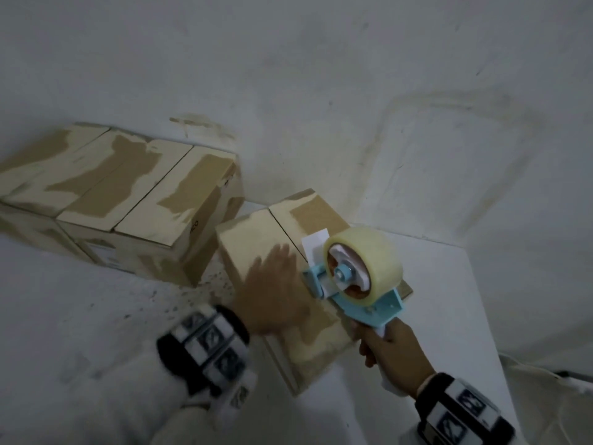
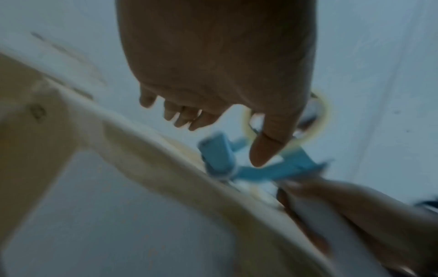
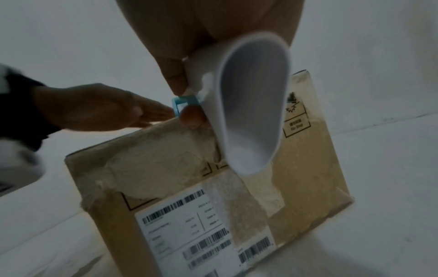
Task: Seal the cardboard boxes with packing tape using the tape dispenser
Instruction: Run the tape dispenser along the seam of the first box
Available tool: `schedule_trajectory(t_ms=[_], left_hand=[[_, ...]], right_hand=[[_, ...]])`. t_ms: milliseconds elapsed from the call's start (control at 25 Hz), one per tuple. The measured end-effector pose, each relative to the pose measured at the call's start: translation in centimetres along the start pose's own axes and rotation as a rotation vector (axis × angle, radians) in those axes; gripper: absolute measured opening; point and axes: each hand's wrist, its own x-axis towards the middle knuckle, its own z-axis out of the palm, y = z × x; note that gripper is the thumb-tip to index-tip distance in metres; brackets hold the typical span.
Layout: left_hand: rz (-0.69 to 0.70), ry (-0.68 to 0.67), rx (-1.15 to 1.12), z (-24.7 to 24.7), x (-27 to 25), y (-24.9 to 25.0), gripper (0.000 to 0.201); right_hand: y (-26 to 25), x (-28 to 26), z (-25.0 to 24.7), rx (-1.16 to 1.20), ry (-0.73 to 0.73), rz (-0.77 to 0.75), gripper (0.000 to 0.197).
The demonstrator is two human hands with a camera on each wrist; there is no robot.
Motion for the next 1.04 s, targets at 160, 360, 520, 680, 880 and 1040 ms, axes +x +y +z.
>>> schedule_trajectory(t_ms=[160,360,520,680,880,1040], left_hand=[[-0.222,-0.203,0.015,3.5,-1.4,2.7,0.133],[-0.332,-0.059,0.116,5.0,0.4,1.8,0.123],[-0.331,-0.047,0.142,5.1,0.3,2.2,0.121],[-0.357,-0.067,0.167,4.8,0.1,2.5,0.120],[-0.120,-0.118,0.252,3.8,0.8,3.3,0.100],[0.118,-0.233,0.415,3.0,2.0,3.3,0.079]], right_hand=[[-2.7,2.7,1.9,0.053,0.010,-0.082,0.024],[-4.7,3.5,2.2,0.018,-0.006,-0.122,0.023],[-3.7,1.5,0.7,-0.013,-0.016,-0.116,0.023],[-0.7,-2.3,-1.1,-0.004,0.019,-0.042,0.022],[0.3,-3.8,-2.3,0.059,0.016,-0.039,0.017],[0.3,-2.2,-3.0,-0.037,0.012,0.002,0.010]])
